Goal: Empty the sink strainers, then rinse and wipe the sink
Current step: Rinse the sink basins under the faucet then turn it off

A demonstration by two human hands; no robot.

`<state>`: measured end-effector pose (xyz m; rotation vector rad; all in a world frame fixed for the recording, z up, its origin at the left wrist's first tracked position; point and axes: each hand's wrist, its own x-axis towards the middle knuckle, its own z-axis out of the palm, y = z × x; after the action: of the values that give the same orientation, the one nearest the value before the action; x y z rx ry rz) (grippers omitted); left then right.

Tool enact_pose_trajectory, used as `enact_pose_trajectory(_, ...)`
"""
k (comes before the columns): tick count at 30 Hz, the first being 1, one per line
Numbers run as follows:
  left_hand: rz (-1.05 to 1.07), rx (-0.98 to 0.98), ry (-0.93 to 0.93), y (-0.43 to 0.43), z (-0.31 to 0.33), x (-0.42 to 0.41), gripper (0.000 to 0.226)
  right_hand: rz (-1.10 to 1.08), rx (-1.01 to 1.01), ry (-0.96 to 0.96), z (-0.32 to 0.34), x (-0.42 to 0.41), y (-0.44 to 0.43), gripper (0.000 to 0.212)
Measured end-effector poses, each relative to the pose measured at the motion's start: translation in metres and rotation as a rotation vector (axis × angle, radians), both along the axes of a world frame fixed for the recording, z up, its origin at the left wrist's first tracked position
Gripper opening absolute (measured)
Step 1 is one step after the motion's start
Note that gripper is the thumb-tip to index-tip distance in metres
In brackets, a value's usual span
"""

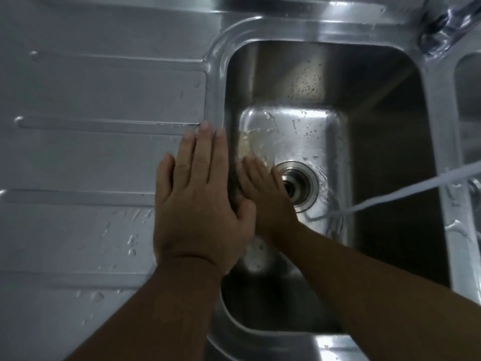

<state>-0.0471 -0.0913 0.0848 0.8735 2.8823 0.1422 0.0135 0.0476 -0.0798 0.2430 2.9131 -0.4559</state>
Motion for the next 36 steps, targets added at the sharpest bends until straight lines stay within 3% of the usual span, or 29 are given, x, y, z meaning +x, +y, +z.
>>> enact_pose_trajectory(3,-0.003,-0.01,-0.024,0.001,0.003,0.001,0.087,0.205,0.059,0.021,-0.001,0.062,0.036,0.069)
enact_pose_trajectory(8,0.003,-0.011,-0.037,0.002,0.005,0.001,0.087,-0.333,0.193,-0.131,0.003,0.073,0.087,0.085)
enact_pose_trajectory(12,0.008,-0.012,-0.013,0.001,0.004,0.001,0.087,-0.478,0.106,-0.073,0.001,0.015,0.055,0.082)
enact_pose_trajectory(14,0.005,-0.018,0.002,0.002,0.003,0.0,0.087,-0.346,0.04,-0.03,0.0,0.003,0.035,0.077)
enact_pose_trajectory(17,0.006,-0.025,0.017,0.002,0.003,0.0,0.087,0.1,-0.011,-0.008,0.002,0.027,0.018,0.072)
enact_pose_trajectory(19,0.008,-0.021,0.021,0.003,0.004,0.001,0.088,0.166,0.027,-0.027,0.0,0.047,0.04,0.071)
enact_pose_trajectory(24,0.02,-0.048,0.009,0.005,0.005,0.0,0.088,-0.278,0.22,-0.158,0.011,0.052,0.098,0.08)
enact_pose_trajectory(27,0.016,-0.058,0.007,0.003,0.005,0.0,0.088,-0.383,0.095,-0.114,0.014,0.001,0.077,0.077)
enact_pose_trajectory(30,0.02,-0.036,0.019,0.003,0.004,0.0,0.086,-0.141,0.002,-0.057,0.01,-0.026,0.033,0.072)
enact_pose_trajectory(33,0.012,-0.039,0.027,0.003,0.004,0.0,0.087,0.193,0.022,-0.005,0.005,0.015,0.011,0.072)
enact_pose_trajectory(36,0.017,-0.033,0.026,0.002,0.004,0.0,0.087,0.256,0.115,-0.044,0.003,0.069,0.051,0.075)
